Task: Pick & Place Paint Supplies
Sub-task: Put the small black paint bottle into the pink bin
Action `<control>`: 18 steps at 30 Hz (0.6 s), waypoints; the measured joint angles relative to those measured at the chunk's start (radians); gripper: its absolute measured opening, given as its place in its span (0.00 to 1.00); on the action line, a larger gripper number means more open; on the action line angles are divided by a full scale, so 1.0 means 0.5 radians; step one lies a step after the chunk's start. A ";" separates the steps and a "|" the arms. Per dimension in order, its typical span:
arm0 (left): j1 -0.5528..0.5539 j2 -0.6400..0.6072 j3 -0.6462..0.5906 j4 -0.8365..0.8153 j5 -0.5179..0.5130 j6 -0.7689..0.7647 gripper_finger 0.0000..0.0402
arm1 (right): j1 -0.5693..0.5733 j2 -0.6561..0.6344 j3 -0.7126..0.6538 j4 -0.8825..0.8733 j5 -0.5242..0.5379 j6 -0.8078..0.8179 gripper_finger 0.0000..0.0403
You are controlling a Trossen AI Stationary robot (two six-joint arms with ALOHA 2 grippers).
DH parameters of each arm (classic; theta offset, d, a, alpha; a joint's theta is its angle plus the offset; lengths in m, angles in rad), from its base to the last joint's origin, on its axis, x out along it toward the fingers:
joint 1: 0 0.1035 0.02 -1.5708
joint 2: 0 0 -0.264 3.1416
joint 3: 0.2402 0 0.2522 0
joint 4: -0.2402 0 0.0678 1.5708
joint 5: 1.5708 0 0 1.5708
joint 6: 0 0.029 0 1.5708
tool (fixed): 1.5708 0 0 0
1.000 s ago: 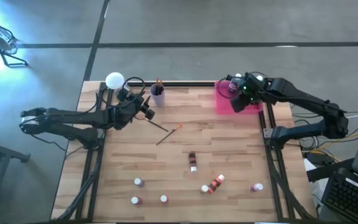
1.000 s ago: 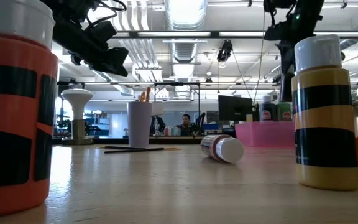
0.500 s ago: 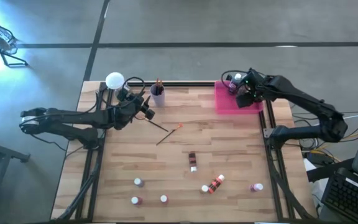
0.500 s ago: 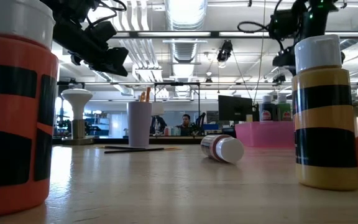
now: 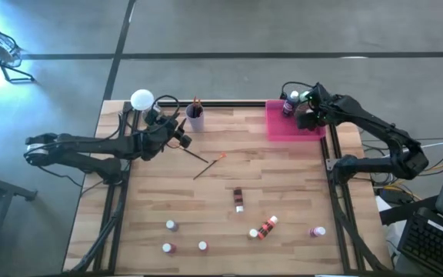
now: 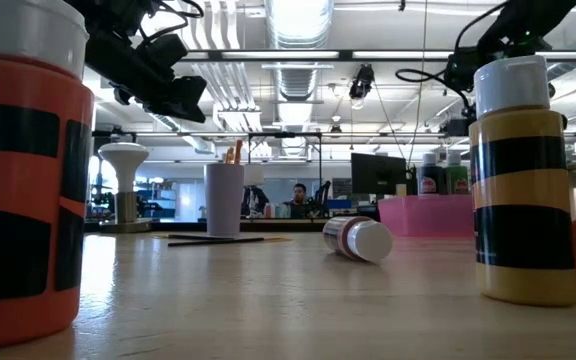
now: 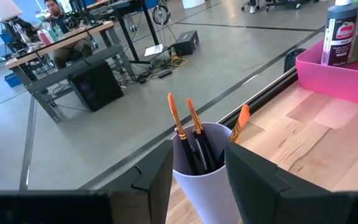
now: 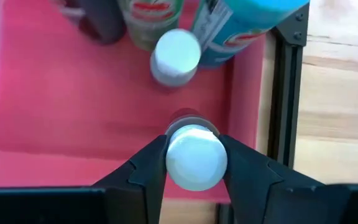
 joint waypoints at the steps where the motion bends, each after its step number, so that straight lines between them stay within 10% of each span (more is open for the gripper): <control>1: 0.000 0.000 0.000 0.000 0.000 0.000 0.38 | -0.026 0.000 -0.018 0.041 -0.001 0.000 0.34; 18: -0.001 0.001 0.000 -0.004 0.000 0.000 0.38 | -0.117 0.011 -0.063 0.224 0.052 0.415 0.33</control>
